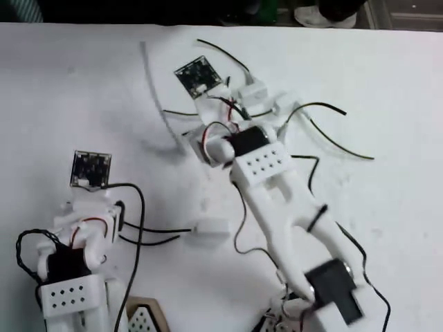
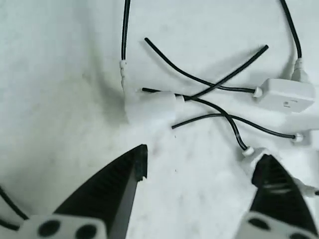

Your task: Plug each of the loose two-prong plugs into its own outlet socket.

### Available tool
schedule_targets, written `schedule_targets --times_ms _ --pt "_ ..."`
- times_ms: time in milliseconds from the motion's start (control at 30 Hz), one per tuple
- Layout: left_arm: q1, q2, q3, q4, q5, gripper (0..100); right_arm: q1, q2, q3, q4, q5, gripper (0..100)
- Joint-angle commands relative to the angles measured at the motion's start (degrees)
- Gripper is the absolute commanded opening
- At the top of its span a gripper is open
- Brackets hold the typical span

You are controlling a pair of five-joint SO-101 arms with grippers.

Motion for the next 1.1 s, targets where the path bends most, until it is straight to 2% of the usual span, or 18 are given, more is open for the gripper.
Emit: schedule_targets --times_ms 0,167,300,467,667,767,867,933,1067 --pt "-0.5 -0.7 -0.2 -1.1 -0.4 20 -0.1 -9.8 -2.7 8.0 0.3 25.3" --pt "-0.3 -0.7 -0.5 -1.1 -0.4 20 0.7 -19.9 -2.6 20.6 0.0 1.9" --pt "0.0 -0.7 -1.3 -1.1 -0.4 20 5.8 -26.2 0.7 27.6 -0.1 2.9" --pt "0.6 -0.7 -5.0 -0.7 -1.6 20 11.6 -31.8 12.7 27.6 -0.1 1.8" --pt "13.3 -0.7 -7.6 6.2 -14.2 20 22.6 -35.6 20.9 24.7 0.4 1.8" --pt "20.7 -0.5 -7.6 8.5 -15.2 20 28.6 -36.0 23.3 21.0 0.4 1.8" --pt "29.1 -0.4 -8.1 12.0 -15.2 21 31.3 -36.0 25.7 17.5 0.4 1.8" --pt "34.1 -0.4 -8.4 12.7 -14.9 25 31.8 -36.2 26.9 16.3 0.4 1.8" --pt "38.4 -0.3 -10.5 13.1 -15.0 34 33.3 -36.4 27.2 16.0 0.4 1.8"
